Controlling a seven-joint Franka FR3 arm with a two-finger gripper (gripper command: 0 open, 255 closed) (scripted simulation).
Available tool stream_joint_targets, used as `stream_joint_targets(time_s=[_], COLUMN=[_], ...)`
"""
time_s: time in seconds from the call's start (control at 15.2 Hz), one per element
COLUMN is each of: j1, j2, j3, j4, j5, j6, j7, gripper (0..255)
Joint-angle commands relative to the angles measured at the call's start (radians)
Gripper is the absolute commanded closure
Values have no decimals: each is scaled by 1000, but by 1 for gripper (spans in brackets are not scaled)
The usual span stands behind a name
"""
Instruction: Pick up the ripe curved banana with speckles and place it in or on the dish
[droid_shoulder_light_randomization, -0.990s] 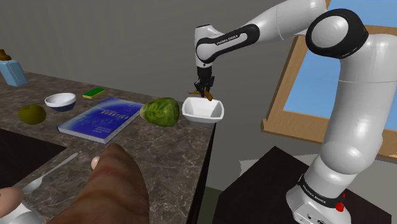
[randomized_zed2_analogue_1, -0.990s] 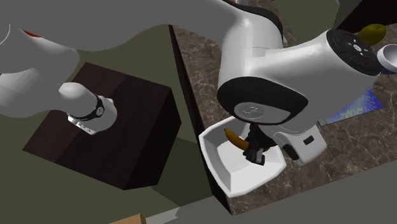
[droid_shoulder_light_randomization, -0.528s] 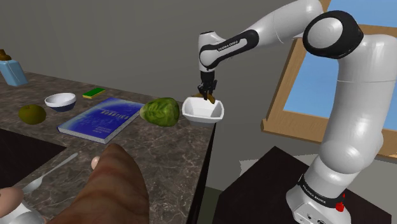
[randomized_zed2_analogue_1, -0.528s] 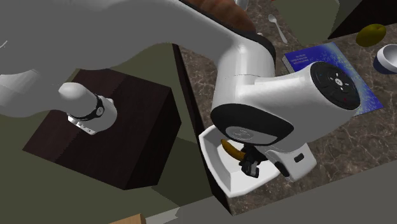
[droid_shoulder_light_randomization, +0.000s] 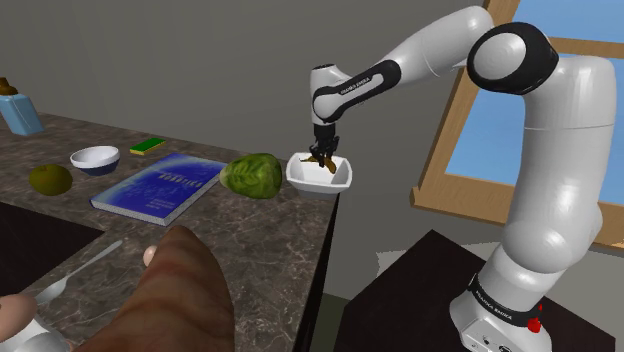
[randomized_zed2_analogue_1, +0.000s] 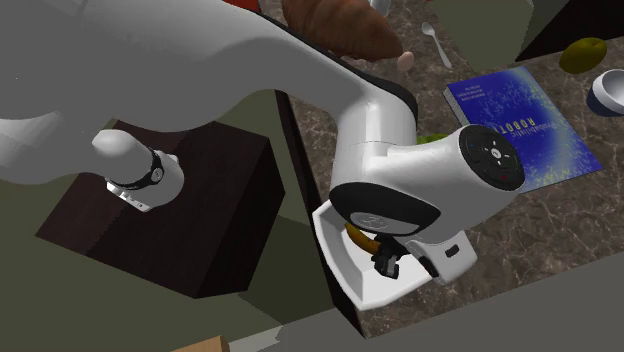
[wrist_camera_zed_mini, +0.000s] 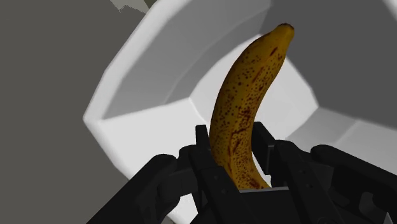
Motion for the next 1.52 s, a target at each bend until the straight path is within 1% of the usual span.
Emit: stream_joint_targets(time_s=[0.0, 0.4, 0.46, 0.79, 1.06, 1.45], j1=[0, 0, 0, 0, 7, 7], j2=[3, 3, 3, 3, -42, -42], j3=[-1, -1, -1, -1, 10, 10], j4=[-3, -3, -3, -3, 63, 63], j5=[-1, -1, -1, -1, 17, 17], j6=[7, 7, 7, 7, -103, -103], j7=[1, 1, 1, 1, -11, -11], gripper=[255, 255, 0, 0, 0, 0])
